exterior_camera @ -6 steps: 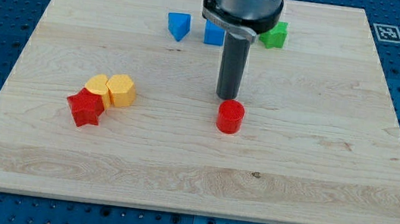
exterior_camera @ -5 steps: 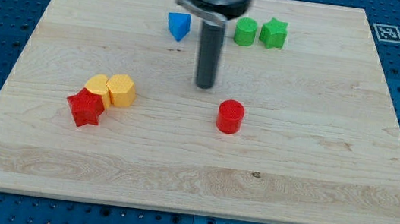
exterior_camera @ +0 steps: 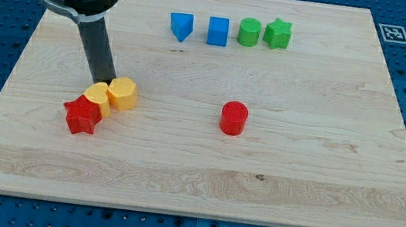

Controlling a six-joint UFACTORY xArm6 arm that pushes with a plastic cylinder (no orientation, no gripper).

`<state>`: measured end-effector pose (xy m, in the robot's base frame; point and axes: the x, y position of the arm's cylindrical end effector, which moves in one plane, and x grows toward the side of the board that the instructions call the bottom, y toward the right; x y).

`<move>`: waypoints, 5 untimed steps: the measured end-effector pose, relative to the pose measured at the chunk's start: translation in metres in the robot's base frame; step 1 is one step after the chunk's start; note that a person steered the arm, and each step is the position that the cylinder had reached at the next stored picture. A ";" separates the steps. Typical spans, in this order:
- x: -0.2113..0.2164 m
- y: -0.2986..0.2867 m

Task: Separate the yellow hexagon from the yellow heart

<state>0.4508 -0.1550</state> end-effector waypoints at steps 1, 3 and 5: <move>0.007 0.011; 0.038 0.031; 0.056 0.033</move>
